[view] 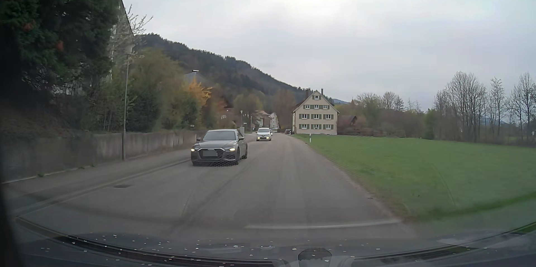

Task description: Follow the waypoints while adhering to traffic rules and regulations

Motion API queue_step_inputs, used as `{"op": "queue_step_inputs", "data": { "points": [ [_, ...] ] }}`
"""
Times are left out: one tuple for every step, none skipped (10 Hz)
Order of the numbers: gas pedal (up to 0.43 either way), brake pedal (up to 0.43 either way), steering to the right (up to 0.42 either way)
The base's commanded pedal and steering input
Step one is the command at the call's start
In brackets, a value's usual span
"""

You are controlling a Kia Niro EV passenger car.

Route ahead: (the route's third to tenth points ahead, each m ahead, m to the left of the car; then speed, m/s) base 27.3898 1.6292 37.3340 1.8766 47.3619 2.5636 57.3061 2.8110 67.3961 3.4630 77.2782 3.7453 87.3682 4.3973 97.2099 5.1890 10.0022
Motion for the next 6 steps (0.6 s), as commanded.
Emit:
{"op": "queue_step_inputs", "data": {
  "points": [
    [0.039,0.000,-0.001],
    [0.039,0.000,-0.001],
    [0.039,0.000,-0.001],
    [0.039,0.000,-0.001],
    [0.039,0.000,-0.001],
    [0.047,0.000,0.000]
  ]
}}
